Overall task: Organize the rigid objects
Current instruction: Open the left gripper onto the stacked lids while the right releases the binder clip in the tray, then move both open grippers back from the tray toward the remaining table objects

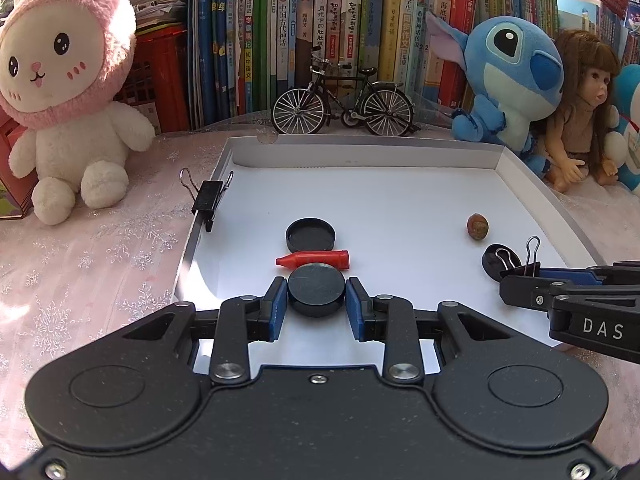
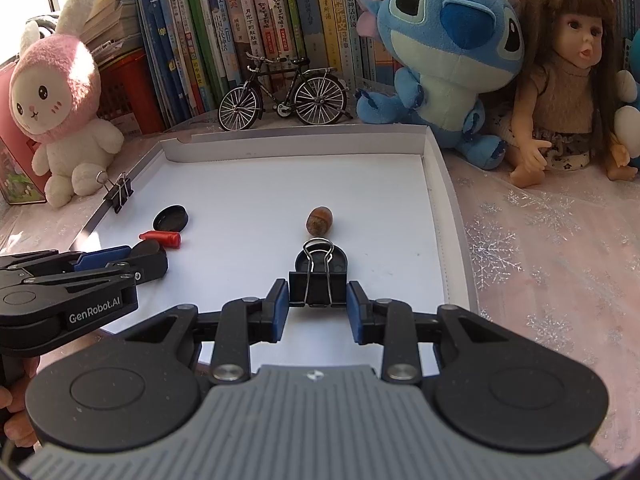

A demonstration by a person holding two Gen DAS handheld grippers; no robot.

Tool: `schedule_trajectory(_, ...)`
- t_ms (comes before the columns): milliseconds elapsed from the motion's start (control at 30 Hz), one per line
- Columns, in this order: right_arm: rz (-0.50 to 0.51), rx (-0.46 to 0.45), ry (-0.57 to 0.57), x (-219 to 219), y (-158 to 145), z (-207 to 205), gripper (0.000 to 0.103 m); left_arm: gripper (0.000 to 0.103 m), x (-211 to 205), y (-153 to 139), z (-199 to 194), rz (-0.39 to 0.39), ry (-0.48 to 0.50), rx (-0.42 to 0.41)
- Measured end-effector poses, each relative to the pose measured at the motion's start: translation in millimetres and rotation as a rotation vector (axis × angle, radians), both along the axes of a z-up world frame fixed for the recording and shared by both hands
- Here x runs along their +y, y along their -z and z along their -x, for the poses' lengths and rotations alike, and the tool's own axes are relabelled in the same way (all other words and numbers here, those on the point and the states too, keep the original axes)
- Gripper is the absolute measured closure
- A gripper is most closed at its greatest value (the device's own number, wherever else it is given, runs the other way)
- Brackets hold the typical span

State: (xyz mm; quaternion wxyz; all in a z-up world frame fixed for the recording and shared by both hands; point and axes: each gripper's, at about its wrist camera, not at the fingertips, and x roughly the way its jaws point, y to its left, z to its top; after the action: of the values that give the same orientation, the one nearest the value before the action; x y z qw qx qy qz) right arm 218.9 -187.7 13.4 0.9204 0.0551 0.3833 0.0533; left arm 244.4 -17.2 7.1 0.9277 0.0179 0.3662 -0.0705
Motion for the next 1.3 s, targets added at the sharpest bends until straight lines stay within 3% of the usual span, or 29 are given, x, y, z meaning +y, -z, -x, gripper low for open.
schedule_trajectory(300, 0.002, -0.001, 0.000, 0, 2, 0, 0.067, 0.073, 0, 2, -1, -0.007, -0.003, -0.017)
schedule_trajectory(467, -0.003, -0.005, 0.008, -2, 1, 1, 0.063, 0.063, 0, 1, 1, -0.008, -0.003, -0.017)
schedule_trajectory(600, 0.009, -0.017, 0.007, -2, 0, 4, 0.049, 0.055, -1, -2, 5, -0.013, 0.004, -0.027)
schedule_trajectory(867, 0.054, -0.072, -0.019, 2, -12, 18, 0.041, 0.032, 0, -16, 23, -0.026, 0.023, -0.074)
schedule_trajectory(1300, 0.078, -0.168, -0.069, 2, -31, 57, 0.029, 0.016, 1, -39, 71, -0.019, 0.094, -0.156)
